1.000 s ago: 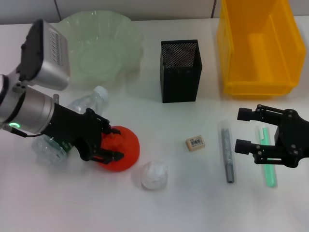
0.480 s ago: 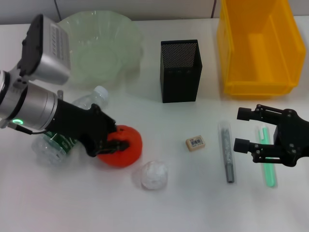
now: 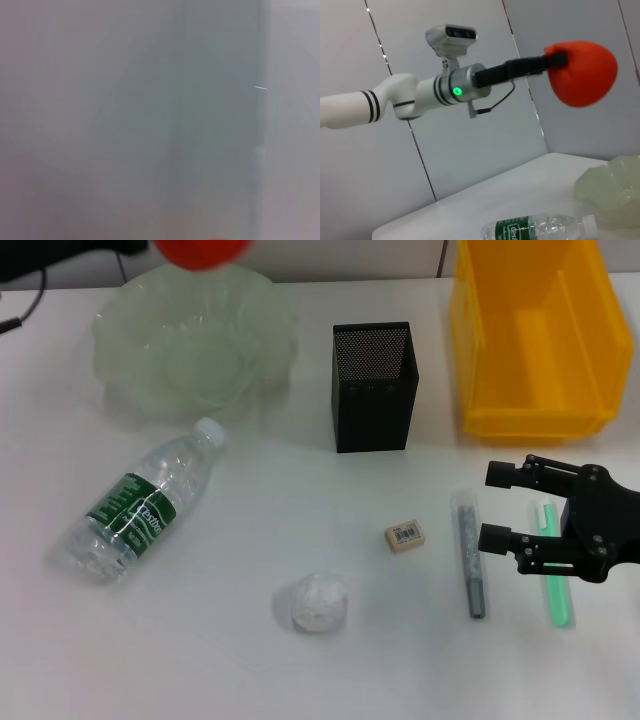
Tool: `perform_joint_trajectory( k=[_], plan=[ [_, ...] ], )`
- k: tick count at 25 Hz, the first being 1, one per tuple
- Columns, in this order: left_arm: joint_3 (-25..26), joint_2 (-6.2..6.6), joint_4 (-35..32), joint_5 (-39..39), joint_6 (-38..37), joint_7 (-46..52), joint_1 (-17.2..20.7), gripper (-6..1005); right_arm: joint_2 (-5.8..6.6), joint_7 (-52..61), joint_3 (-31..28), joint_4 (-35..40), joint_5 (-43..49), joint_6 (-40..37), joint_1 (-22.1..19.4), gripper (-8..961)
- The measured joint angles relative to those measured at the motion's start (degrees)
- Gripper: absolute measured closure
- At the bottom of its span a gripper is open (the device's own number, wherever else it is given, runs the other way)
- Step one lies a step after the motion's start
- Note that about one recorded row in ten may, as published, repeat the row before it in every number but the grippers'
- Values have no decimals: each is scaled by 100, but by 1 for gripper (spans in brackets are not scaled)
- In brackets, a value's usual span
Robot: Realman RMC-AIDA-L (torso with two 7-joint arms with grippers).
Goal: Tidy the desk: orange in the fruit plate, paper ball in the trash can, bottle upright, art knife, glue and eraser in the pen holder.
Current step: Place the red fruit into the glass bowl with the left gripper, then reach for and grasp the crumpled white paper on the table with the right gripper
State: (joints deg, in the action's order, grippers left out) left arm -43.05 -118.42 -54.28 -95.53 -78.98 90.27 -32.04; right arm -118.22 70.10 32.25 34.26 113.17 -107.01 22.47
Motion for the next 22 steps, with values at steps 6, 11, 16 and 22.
perform_joint_trajectory(
  k=[6, 11, 16, 22],
  plan=[
    [-181, -24, 546, 178, 1389, -148, -78, 830, -5, -11, 0, -28, 0, 16, -11, 118],
    [-207, -24, 874, 910, 1853, -75, -109, 659, -8, -20, 0, -153, 0, 92, 58, 116],
    [-206, 28, 993, 1321, 1341, -133, 36, 372, -8, -19, 3, -164, 1, 139, 125, 117],
    [-243, 410, 940, 865, -889, -235, 265, 185, 37, 735, -10, 562, -132, -74, 260, 117]
  ],
)
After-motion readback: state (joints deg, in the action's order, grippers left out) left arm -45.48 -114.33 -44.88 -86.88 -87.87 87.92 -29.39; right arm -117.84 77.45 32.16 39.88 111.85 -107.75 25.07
